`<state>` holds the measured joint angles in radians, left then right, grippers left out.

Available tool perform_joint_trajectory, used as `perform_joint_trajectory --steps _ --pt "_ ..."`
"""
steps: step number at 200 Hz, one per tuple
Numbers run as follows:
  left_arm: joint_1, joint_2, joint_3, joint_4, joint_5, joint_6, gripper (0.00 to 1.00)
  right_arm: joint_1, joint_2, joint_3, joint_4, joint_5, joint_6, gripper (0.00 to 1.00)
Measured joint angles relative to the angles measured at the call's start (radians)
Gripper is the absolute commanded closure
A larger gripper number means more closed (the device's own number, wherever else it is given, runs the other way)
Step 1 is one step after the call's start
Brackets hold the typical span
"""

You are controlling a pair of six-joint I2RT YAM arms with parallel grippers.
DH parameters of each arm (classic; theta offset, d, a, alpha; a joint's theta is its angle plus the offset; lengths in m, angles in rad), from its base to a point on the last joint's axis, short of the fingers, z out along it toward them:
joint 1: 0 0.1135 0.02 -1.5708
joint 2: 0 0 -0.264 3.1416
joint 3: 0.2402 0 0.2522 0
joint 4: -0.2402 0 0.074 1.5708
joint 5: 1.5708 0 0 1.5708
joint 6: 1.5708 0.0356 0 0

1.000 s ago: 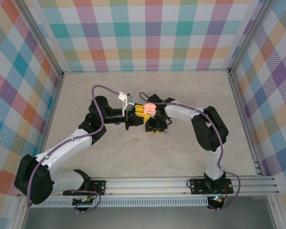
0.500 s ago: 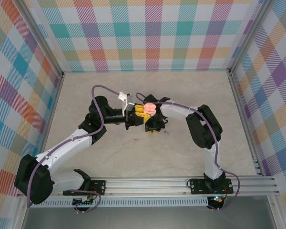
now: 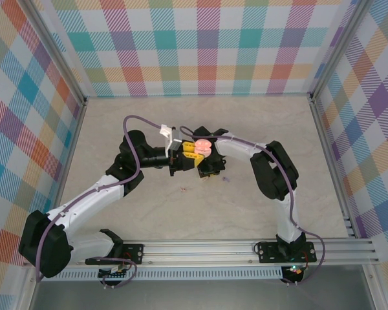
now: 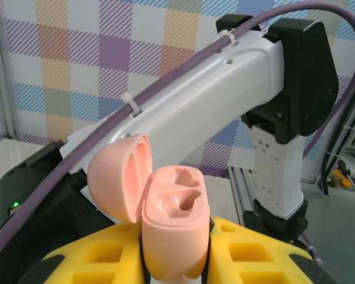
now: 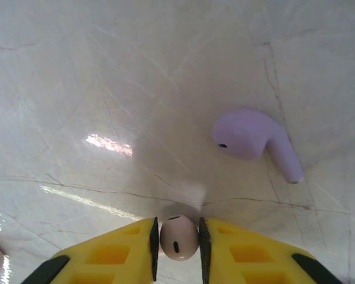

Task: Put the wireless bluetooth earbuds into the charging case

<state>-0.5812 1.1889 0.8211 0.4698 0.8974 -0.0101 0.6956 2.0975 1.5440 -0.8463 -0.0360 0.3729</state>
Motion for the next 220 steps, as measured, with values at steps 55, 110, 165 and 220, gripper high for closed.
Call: perform_joint_trajectory --steps 55,110,165,220 --pt "0.0 0.0 0.0 0.0 0.0 0.0 0.75 0.0 0.0 0.0 -0.005 -0.002 0.026 0.66" --pt "0.0 0.0 0.0 0.0 0.0 0.0 0.75 0.0 0.0 -0.007 0.015 -0.01 0.138 0.66" --pt "0.0 0.0 0.0 0.0 0.0 0.0 0.75 0.0 0.002 -0.007 0.017 -0.008 0.194 0.7" --pt "0.0 0.0 0.0 0.0 0.0 0.0 0.75 0.0 0.003 -0.004 0.008 0.003 0.144 0.76"
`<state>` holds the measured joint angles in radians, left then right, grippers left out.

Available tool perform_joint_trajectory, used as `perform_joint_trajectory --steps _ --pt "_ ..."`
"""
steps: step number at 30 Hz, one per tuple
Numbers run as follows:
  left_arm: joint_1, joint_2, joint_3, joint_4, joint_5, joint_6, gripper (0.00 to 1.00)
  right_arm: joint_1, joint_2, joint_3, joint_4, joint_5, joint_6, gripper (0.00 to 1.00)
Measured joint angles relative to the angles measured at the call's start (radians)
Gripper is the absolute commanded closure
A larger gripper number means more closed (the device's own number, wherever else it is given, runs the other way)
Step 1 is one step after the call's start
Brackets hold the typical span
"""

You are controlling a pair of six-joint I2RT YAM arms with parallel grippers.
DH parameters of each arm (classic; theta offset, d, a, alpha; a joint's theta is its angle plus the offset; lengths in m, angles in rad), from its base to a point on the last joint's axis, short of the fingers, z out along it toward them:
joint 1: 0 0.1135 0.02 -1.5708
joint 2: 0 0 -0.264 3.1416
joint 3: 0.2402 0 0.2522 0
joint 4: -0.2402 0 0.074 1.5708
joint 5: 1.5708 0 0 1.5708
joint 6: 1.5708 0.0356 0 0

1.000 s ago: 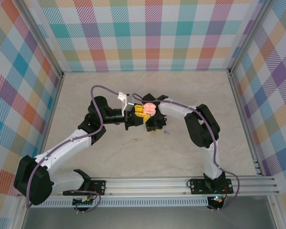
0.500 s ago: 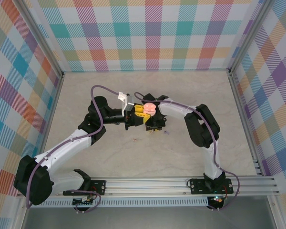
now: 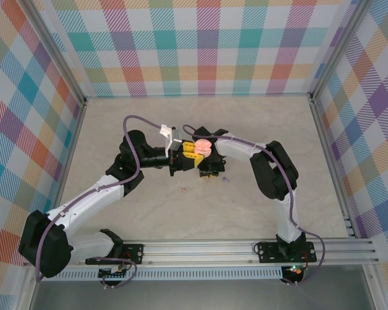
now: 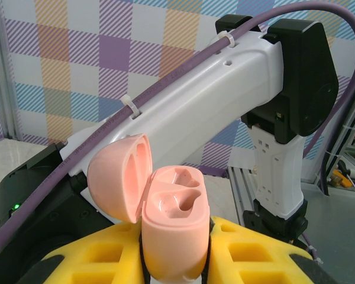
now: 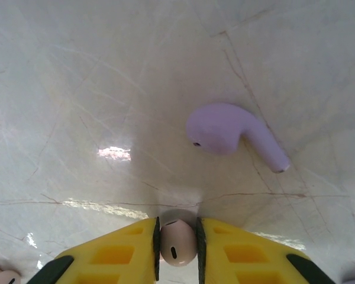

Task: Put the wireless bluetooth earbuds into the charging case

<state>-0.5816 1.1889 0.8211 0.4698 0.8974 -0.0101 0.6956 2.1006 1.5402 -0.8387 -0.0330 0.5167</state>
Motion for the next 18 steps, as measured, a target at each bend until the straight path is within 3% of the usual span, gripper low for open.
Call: perform_joint_trajectory --steps 8,14,18 --pt "0.0 0.0 0.0 0.0 0.0 0.0 0.74 0.0 0.021 0.038 -0.026 -0.013 -0.195 0.76" --pt "-0.001 0.0 0.0 0.0 0.0 0.0 0.75 0.005 0.022 0.047 -0.045 -0.031 -0.29 0.63" --pt "-0.001 0.0 0.0 0.0 0.0 0.0 0.75 0.006 0.022 0.059 -0.06 -0.028 -0.257 0.59"
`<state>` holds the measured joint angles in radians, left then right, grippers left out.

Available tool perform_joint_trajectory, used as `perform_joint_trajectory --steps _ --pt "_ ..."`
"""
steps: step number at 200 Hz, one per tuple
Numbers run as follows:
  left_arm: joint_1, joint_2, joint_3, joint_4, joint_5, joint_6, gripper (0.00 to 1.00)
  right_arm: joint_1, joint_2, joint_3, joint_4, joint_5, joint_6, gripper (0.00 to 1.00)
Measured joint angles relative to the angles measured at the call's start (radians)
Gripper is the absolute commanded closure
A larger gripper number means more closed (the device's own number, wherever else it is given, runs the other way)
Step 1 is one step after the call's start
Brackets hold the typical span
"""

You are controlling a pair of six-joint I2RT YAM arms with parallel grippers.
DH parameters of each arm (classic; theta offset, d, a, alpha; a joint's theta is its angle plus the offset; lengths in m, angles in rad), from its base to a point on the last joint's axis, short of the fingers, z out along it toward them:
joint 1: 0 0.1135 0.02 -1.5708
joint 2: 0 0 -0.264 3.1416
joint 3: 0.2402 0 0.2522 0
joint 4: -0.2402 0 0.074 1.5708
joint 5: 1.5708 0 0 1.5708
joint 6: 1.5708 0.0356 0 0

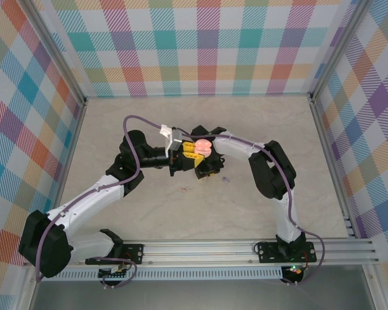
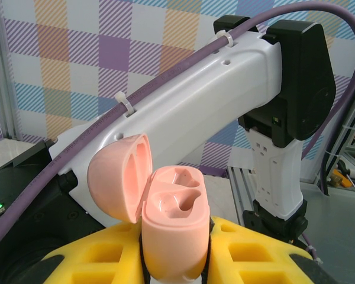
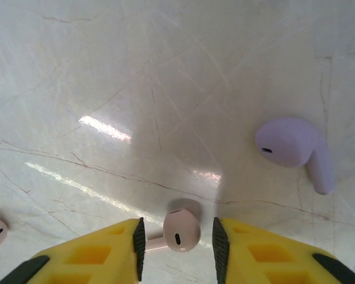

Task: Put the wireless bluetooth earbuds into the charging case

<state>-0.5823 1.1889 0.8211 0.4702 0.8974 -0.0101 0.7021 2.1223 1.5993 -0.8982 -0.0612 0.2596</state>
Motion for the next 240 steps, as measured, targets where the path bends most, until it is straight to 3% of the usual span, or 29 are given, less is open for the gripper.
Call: perform_joint_trajectory --steps 92,188,240 --pt "0.0 0.0 0.0 -0.001 0.0 0.003 0.74 0.0 -0.002 -0.029 0.038 0.001 0.308 0.62" --pt "0.0 0.0 0.0 -0.001 0.0 0.003 0.74 0.011 -0.002 -0.028 0.036 0.028 0.362 0.66" --pt "0.0 0.0 0.0 -0.001 0.0 0.003 0.74 0.021 0.009 -0.013 0.015 0.053 0.361 0.74"
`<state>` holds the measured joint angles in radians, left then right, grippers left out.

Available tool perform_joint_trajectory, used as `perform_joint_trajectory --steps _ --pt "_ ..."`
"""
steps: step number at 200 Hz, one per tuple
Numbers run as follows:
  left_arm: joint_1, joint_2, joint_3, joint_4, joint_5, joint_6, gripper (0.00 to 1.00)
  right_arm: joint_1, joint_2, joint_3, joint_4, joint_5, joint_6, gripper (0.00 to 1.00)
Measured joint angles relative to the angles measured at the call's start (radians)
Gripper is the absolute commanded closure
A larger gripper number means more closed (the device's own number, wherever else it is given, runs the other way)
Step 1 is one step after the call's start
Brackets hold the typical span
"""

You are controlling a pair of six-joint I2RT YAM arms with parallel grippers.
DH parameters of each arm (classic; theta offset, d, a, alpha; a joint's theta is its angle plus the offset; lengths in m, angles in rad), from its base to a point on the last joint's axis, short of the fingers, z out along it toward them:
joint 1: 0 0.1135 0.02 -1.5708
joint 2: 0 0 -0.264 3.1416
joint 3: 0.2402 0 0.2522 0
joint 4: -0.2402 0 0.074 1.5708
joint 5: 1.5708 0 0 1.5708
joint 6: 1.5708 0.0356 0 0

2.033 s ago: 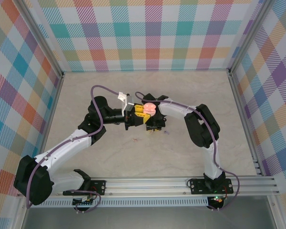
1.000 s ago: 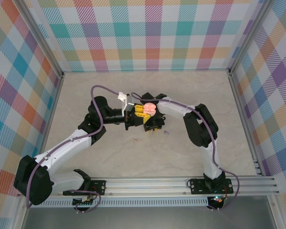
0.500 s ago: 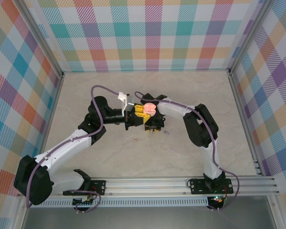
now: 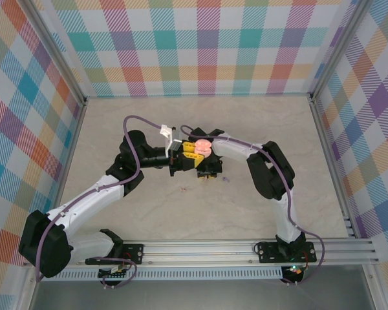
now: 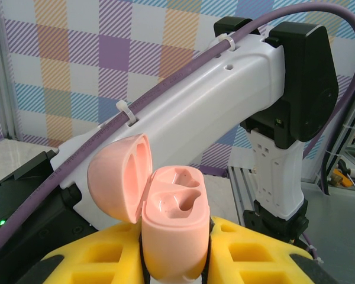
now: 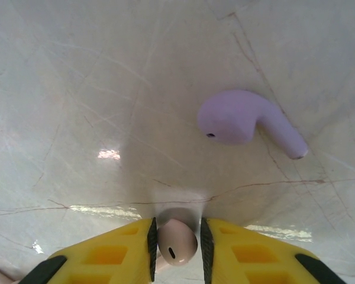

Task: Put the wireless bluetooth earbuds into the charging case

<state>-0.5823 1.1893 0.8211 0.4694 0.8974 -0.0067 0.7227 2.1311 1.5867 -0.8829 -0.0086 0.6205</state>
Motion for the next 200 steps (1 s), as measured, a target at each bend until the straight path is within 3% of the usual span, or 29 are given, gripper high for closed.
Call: perform_joint_trajectory --steps 101,162,200 --pt "0.0 0.0 0.0 0.0 -0.001 0.0 0.74 -0.026 -0.038 -0.058 0.051 -0.03 -0.161 0.79" --pt "0.0 0.013 0.0 -0.017 -0.025 -0.008 0.74 -0.123 -0.199 -0.249 0.153 -0.056 -0.277 0.79" --pt "0.0 0.02 0.0 -0.023 -0.042 -0.025 0.74 -0.159 -0.29 -0.282 0.168 -0.051 -0.378 0.8"
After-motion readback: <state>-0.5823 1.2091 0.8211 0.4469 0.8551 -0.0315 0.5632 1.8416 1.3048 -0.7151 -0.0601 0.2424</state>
